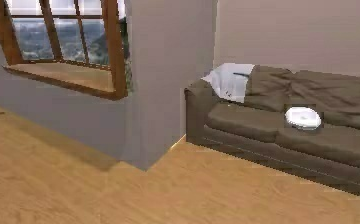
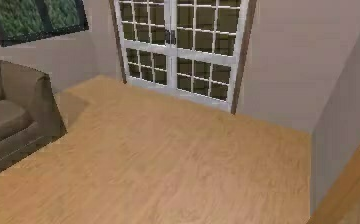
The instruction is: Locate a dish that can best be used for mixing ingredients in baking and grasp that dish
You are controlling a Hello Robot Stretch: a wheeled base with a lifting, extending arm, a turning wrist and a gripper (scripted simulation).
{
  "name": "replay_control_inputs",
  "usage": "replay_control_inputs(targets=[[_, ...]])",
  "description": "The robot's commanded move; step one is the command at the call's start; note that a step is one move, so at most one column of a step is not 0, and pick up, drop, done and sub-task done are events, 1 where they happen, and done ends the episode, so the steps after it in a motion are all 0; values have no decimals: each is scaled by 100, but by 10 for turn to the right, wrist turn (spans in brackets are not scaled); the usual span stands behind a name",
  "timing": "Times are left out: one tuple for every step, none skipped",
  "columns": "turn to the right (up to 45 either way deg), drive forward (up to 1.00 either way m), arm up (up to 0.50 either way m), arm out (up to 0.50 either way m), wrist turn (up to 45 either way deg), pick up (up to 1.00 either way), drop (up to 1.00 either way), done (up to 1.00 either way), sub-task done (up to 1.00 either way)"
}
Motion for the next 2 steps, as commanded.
replay_control_inputs(targets=[[-330,0,0,0,0,0,0,0,0],[0,100,0,0,0,0,0,0,0]])
